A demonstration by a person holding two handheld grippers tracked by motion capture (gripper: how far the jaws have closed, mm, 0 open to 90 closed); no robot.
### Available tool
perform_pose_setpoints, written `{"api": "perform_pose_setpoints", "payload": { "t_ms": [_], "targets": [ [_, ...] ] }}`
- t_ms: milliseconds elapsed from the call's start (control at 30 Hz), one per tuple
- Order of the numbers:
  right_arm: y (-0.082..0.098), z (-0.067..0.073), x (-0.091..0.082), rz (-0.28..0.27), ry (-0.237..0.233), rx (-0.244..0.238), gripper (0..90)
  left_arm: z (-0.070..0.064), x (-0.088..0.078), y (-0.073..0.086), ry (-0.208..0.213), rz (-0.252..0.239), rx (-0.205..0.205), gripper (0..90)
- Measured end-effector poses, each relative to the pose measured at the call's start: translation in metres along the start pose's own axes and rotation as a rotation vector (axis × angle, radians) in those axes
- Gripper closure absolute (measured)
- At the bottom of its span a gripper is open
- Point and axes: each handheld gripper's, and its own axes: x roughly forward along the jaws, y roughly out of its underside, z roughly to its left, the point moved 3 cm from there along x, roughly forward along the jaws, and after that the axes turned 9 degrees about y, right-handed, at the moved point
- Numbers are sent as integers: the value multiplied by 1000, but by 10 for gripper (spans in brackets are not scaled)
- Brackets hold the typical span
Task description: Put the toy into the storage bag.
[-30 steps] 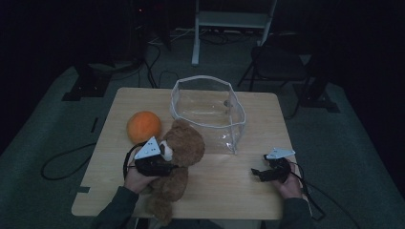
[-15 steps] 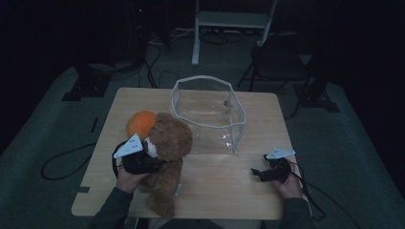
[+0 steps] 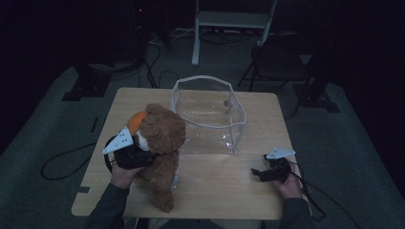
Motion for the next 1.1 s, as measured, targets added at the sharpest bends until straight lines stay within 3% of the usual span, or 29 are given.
{"api": "perform_pose_setpoints", "payload": {
  "t_ms": [433,1100],
  "targets": [
    [0,0,0,-1,0,-1,117,3,-7,-20,-20,-32,31,394],
    [0,0,0,0,0,-1,116,14,-10,-39,-25,-45,33,394]
  ]
}}
